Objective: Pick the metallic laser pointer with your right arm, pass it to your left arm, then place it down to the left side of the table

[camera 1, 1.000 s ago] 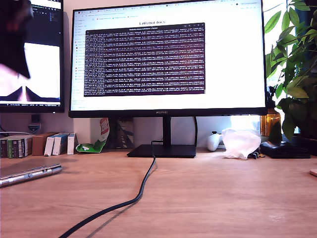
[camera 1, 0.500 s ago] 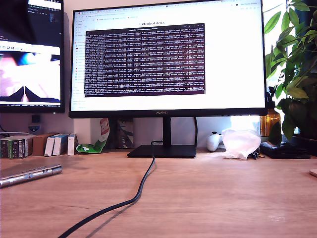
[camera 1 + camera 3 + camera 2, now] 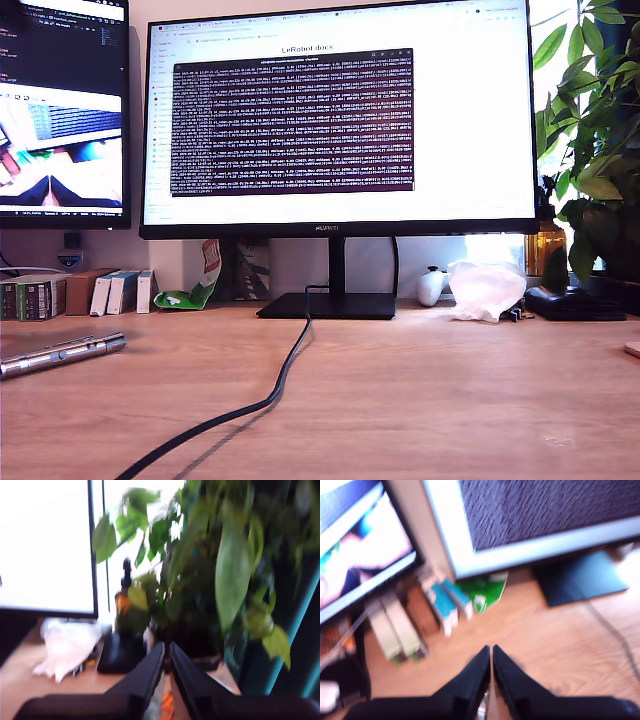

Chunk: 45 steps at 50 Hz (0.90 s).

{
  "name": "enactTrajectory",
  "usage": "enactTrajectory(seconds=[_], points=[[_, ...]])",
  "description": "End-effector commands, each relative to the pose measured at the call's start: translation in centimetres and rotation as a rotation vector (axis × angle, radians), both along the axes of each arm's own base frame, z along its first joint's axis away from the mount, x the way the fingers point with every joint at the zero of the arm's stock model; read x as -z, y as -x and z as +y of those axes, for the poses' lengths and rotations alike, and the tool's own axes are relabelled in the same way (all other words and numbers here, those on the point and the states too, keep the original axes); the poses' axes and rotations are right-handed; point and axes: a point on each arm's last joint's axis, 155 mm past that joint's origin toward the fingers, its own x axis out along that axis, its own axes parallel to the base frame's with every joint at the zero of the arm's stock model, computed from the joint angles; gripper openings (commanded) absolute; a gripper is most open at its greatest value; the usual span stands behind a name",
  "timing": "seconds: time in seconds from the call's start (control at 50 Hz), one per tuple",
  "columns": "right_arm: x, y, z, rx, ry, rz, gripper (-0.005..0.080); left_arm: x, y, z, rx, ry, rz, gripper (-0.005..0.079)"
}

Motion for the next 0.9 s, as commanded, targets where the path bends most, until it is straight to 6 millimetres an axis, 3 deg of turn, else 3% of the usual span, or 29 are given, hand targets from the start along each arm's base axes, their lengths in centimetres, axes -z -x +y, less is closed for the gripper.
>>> enactTrajectory(seconds=[0.0,0.22,0.36,0.48,0.64,0.8,0.88], points=[[-1.9,0.5,-0.2,0.009,-0.004,-0.066,0.0,-0.3,1.1,0.1,-0.011,0.001,-0.055,-0.001],[-0.7,0.5,-0.2,0.01,-0.015,-0.045,0.0,3.2,4.3,1.0,-0.062,-0.002,-0.103,-0.001],[0.1,1.0,-0.3,0.02,-0.014,-0.056,0.0,4.0,6.0,1.3,-0.075,0.001,-0.179,-0.001],[0.9,2.0,-0.7,0.046,-0.01,-0.065,0.0,3.8,7.4,1.6,-0.102,0.027,-0.267,-0.001],[-0.2,3.1,-1.2,0.085,-0.011,-0.114,0.0,2.2,9.1,2.4,-0.153,0.047,-0.343,-0.001],[-0.3,3.3,-0.5,0.063,-0.242,-0.161,0.0,0.9,10.4,2.4,-0.176,0.131,-0.38,-0.001],[-0.5,3.5,-0.3,0.054,-0.261,-0.17,0.0,0.1,11.0,1.7,-0.147,0.162,-0.407,-0.001]])
